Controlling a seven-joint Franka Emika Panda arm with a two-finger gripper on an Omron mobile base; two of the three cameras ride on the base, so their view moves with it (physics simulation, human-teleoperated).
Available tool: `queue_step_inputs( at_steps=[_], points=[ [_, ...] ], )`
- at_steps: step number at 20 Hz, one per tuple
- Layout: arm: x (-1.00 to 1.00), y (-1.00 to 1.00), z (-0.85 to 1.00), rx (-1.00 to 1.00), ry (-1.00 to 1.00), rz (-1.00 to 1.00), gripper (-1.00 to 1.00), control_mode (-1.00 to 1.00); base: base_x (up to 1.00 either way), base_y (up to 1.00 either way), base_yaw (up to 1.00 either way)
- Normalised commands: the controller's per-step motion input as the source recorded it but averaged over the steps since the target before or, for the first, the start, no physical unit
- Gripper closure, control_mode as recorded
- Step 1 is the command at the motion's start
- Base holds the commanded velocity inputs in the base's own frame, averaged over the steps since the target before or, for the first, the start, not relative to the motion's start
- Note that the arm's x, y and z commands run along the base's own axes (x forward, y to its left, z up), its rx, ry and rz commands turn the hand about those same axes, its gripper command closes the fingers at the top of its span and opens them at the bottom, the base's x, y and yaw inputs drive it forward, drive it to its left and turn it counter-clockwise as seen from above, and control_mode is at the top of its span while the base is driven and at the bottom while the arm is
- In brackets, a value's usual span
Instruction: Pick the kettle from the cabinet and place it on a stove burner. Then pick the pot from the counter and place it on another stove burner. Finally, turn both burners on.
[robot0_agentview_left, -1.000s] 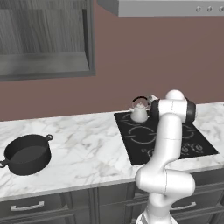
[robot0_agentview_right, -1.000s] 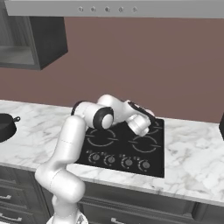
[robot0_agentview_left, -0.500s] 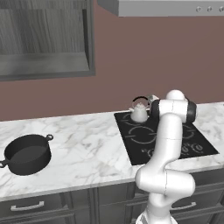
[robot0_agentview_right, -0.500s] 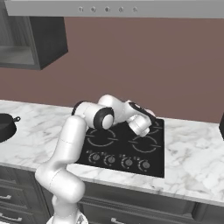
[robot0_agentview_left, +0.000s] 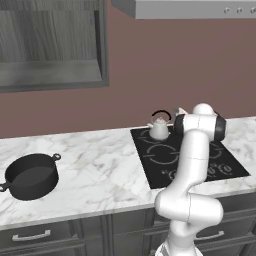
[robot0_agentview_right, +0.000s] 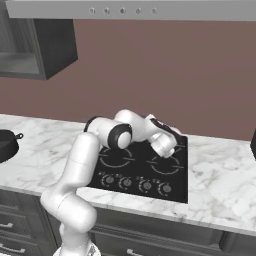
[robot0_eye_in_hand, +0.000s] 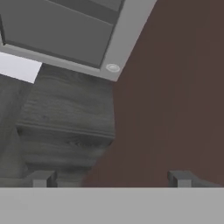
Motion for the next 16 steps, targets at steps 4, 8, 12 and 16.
queue_step_inputs(
  at_steps=[4,8,12,16],
  points=[
    [-0.21,-0.17,0.00,0.00,-0.12,0.00,-1.00,-1.00,0.00,0.00,0.00],
    [-0.41,-0.02,0.18,0.00,-0.14,0.00,-1.00,-1.00,0.00,0.00,0.00],
    [-0.50,0.00,0.30,0.00,-0.17,0.00,-1.00,-1.00,0.00,0.00,0.00],
    [-0.59,0.00,0.35,-0.02,-0.19,0.00,-1.00,-1.00,0.00,0.00,0.00]
  ],
)
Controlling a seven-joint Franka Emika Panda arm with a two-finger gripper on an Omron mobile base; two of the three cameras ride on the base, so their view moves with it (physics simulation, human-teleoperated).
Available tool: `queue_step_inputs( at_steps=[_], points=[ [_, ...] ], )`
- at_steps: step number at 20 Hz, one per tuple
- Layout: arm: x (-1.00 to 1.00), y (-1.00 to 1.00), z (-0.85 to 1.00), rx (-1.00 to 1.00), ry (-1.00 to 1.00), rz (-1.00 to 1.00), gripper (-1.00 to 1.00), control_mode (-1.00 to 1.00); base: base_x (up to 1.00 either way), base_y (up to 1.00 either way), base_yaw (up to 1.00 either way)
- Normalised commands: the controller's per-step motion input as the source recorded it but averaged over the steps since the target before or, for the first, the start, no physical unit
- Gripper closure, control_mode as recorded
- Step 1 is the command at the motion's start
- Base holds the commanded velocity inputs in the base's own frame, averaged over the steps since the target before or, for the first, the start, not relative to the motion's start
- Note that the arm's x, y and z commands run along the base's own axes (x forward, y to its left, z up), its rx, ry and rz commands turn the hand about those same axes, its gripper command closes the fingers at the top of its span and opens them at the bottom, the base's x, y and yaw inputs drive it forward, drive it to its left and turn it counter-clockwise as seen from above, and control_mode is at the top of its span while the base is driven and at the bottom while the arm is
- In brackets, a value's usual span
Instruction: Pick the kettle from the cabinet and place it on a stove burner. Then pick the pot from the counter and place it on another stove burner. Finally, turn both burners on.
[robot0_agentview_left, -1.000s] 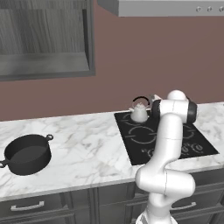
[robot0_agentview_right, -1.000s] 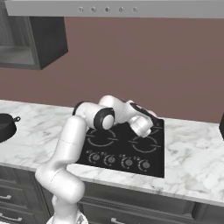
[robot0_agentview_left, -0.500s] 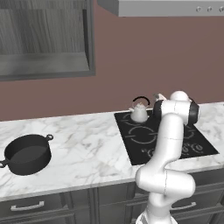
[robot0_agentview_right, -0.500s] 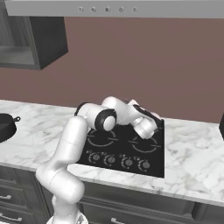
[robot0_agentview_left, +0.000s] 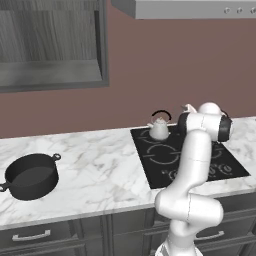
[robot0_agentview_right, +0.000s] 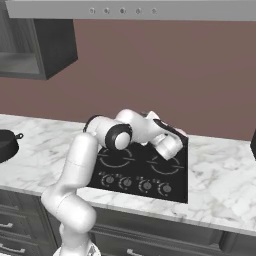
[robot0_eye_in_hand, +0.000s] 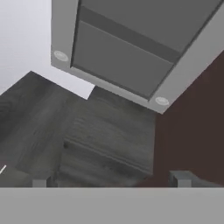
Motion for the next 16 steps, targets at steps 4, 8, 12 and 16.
queue_step_inputs(
  at_steps=[4,8,12,16],
  points=[
    [-0.62,0.00,0.44,-0.09,-0.18,0.00,-1.00,-1.00,0.00,0.00,0.00],
    [-0.58,0.11,0.46,-0.13,-0.16,0.00,-1.00,-1.00,0.00,0.00,0.00],
    [-0.61,0.21,0.44,-0.15,-0.17,-0.01,-1.00,-1.00,0.00,0.00,0.00],
    [-0.68,0.38,0.36,-0.16,-0.21,-0.05,-1.00,-1.00,0.00,0.00,0.00]
  ],
)
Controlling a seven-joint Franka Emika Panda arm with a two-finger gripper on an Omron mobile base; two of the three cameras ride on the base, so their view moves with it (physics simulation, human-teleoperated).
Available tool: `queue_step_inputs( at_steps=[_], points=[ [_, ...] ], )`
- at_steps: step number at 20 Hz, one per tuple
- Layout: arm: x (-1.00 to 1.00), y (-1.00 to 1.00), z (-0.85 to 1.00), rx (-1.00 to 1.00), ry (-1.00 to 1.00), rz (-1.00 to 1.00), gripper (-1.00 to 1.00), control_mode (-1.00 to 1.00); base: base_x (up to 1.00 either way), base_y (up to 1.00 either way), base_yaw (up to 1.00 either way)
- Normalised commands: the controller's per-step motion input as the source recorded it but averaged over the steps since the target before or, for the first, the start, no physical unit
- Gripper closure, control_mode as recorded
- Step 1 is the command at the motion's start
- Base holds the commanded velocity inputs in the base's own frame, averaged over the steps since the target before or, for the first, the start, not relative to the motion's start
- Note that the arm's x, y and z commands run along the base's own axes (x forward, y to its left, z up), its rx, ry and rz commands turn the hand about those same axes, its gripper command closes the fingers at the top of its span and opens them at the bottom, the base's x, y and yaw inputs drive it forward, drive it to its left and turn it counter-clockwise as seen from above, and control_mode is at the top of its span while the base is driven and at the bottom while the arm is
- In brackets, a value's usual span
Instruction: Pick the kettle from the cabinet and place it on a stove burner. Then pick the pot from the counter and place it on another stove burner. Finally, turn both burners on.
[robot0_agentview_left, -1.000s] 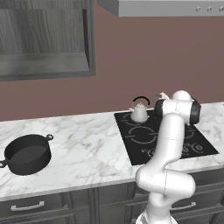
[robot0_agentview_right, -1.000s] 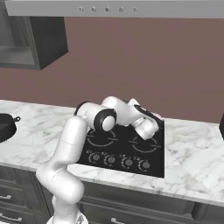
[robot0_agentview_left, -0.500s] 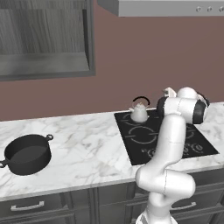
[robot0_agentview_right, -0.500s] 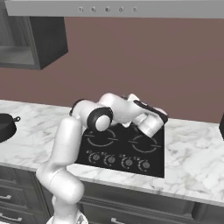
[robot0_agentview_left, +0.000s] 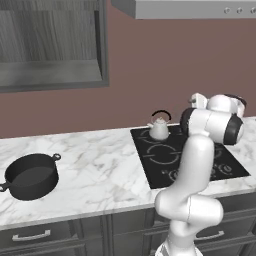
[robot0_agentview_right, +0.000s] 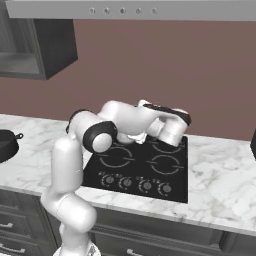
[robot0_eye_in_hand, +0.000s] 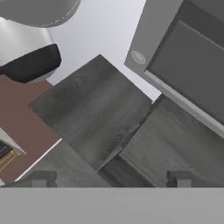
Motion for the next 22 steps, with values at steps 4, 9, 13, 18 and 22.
queue_step_inputs(
  at_steps=[4,9,13,18,22],
  points=[
    [-0.75,0.35,0.34,-0.17,-0.24,-0.04,-1.00,-1.00,0.00,0.00,0.00],
    [-0.74,0.35,0.38,-0.18,-0.29,-0.04,-1.00,-1.00,0.00,0.00,0.00],
    [-0.74,0.41,0.42,-0.21,-0.33,-0.05,-1.00,-1.00,0.00,0.00,0.00],
    [-0.74,0.41,0.30,-0.24,-0.35,-0.05,-1.00,-1.00,0.00,0.00,0.00],
    [-0.68,0.38,0.17,-0.21,-0.35,-0.12,-1.00,-1.00,0.00,0.00,0.00]
  ],
)
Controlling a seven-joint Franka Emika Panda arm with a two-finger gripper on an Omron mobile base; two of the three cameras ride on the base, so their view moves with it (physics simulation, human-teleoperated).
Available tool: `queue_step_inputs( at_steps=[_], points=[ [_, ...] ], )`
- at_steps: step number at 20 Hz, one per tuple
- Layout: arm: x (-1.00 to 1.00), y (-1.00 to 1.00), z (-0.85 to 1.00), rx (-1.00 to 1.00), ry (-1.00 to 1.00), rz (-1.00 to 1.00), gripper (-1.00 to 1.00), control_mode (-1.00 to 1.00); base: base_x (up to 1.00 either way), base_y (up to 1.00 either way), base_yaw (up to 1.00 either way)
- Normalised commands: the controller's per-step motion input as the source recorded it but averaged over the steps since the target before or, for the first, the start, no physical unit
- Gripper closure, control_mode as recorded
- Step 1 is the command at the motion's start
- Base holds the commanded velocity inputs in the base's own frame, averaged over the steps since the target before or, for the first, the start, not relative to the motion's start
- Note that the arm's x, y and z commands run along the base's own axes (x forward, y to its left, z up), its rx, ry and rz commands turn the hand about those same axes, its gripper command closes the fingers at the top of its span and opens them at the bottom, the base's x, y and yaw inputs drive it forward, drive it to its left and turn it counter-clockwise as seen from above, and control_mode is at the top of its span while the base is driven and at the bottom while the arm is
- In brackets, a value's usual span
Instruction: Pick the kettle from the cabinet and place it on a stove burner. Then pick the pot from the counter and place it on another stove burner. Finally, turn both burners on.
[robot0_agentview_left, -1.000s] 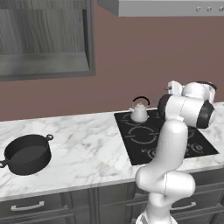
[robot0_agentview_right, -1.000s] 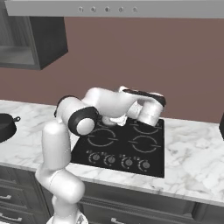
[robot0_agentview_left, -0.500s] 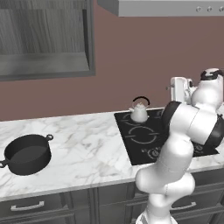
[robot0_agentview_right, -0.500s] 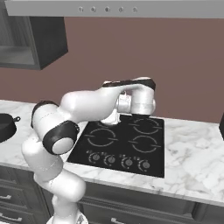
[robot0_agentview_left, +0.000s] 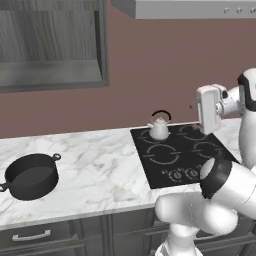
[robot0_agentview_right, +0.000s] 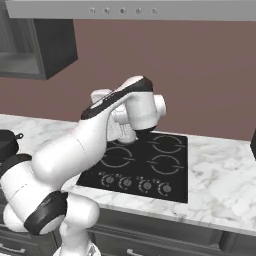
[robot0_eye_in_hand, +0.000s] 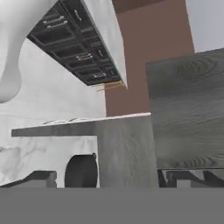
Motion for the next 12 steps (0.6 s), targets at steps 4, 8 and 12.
queue_step_inputs(
  at_steps=[4,8,12],
  points=[
    [-0.63,0.40,0.04,-0.18,-0.32,-0.17,-1.00,-1.00,0.00,0.00,0.00],
    [-0.47,0.41,0.00,-0.15,-0.28,-0.23,-1.00,-1.00,0.00,0.00,0.00],
    [-0.35,0.49,0.00,-0.14,-0.25,-0.24,-1.00,-1.00,0.00,0.00,0.00]
  ],
)
